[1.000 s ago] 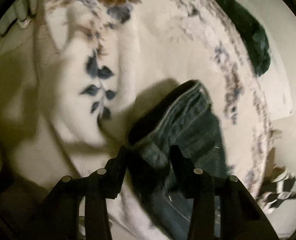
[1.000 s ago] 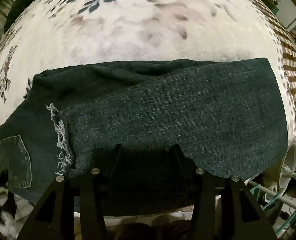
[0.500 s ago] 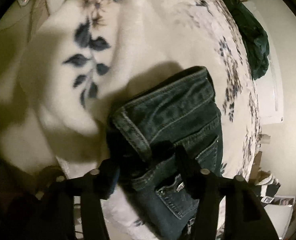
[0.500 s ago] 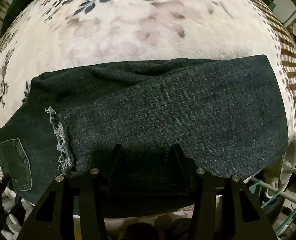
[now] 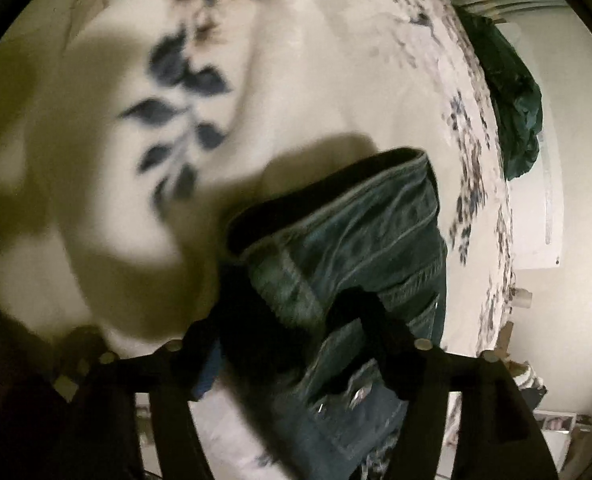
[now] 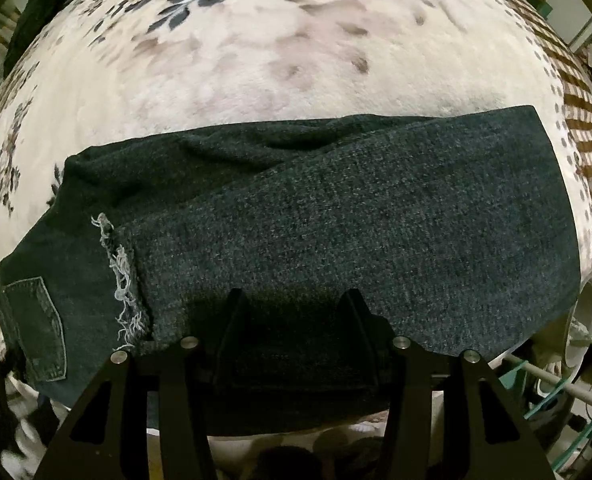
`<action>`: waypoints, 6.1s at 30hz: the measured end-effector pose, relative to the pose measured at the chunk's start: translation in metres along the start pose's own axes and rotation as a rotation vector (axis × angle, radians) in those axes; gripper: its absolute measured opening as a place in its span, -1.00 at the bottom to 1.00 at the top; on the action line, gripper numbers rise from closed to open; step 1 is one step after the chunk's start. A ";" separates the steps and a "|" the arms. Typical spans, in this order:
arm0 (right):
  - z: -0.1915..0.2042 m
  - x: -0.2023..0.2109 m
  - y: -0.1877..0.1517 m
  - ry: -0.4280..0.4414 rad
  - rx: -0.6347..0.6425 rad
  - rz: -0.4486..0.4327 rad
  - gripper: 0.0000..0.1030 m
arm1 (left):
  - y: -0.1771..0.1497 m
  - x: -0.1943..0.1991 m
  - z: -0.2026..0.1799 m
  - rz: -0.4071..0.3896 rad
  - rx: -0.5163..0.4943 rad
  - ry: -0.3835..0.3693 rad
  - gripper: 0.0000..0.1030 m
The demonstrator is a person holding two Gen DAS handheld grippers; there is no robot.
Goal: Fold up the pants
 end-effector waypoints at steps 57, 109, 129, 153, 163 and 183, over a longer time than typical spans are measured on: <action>-0.388 0.102 -0.121 0.115 -0.445 -0.080 0.67 | -0.529 -0.049 -0.140 0.263 -1.380 0.054 0.10; -0.279 -0.020 -0.074 0.832 -0.566 -0.100 0.81 | -0.310 -0.109 -0.109 0.537 -0.835 0.187 0.69; -0.229 -0.002 -0.040 0.739 -0.646 -0.244 -0.22 | -0.308 -0.063 -0.129 0.467 -0.819 0.052 -0.64; -0.112 0.095 0.280 0.831 -0.530 -0.452 -0.26 | -0.152 -0.087 -0.429 0.342 -0.857 -0.162 -0.64; -0.021 -0.025 0.473 0.811 -0.500 -0.409 -0.26 | -0.036 -0.240 -0.489 0.338 -0.846 -0.089 -0.63; 0.012 0.050 0.477 0.164 -0.092 -0.245 0.97 | -0.061 -0.191 -0.485 0.029 -1.119 0.215 0.82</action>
Point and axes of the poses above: each gripper's, at about its wrist camera, not at the fingertips, and x roughly against the way its jaws point, z to its left, y to its top, the point moved 1 cm from there along -x, roughly the way its jaws point, and after that the axes turned 12 degrees about x, right-handed, at the moved point
